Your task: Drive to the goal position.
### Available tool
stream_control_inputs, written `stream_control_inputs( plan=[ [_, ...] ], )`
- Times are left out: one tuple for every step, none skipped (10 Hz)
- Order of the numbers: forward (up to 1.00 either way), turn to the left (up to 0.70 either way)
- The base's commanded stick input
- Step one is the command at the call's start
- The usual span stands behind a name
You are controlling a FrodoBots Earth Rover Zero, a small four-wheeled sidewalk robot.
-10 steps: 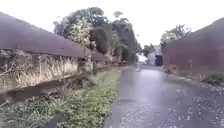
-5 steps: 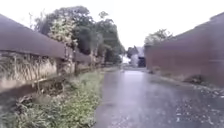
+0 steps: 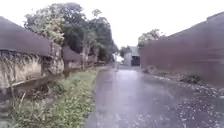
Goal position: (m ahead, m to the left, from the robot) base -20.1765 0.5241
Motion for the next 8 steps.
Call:
stream_control_inputs(
  plan=[
    [0.36, 0.09],
    [0.36, 0.09],
    [0.36, 0.08],
    [0.36, 0.08],
    [0.37, 0.06],
    [0.38, 0.02],
    [0.38, 0.02],
    [0.38, 0.02]
  ],
)
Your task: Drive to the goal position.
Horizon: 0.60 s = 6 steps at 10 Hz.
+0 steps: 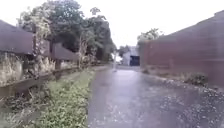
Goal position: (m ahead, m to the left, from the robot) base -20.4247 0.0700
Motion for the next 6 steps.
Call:
stream_control_inputs(
  plan=[
    [0.38, 0.02],
    [0.38, 0.02],
    [0.38, 0.02],
    [0.38, 0.02],
    [0.38, 0.02],
    [0.38, -0.05]
  ],
)
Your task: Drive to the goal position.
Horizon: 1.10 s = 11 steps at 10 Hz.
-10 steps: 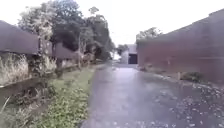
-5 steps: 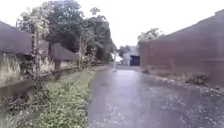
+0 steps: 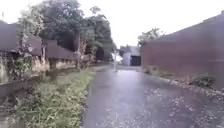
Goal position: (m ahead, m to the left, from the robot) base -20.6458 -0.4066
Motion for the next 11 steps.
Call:
stream_control_inputs(
  plan=[
    [0.38, -0.22],
    [0.38, -0.09],
    [0.38, 0.02],
    [0.38, 0.02],
    [0.38, 0.02],
    [0.38, 0.01],
    [0.38, -0.09],
    [0.38, -0.17],
    [0.38, -0.22],
    [0.38, -0.21],
    [0.38, 0.02]
  ],
)
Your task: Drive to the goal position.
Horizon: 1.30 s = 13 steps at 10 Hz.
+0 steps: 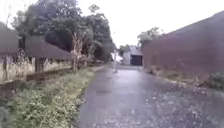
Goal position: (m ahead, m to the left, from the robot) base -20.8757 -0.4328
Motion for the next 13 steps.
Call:
stream_control_inputs(
  plan=[
    [0.38, 0.02],
    [0.38, 0.02],
    [0.38, 0.02],
    [0.38, 0.02],
    [0.38, 0.02],
    [0.38, 0.02],
    [0.38, 0.02],
    [0.38, -0.01],
    [0.38, -0.13],
    [0.38, -0.2],
    [0.38, -0.23],
    [0.38, -0.23],
    [0.38, -0.23]
  ],
)
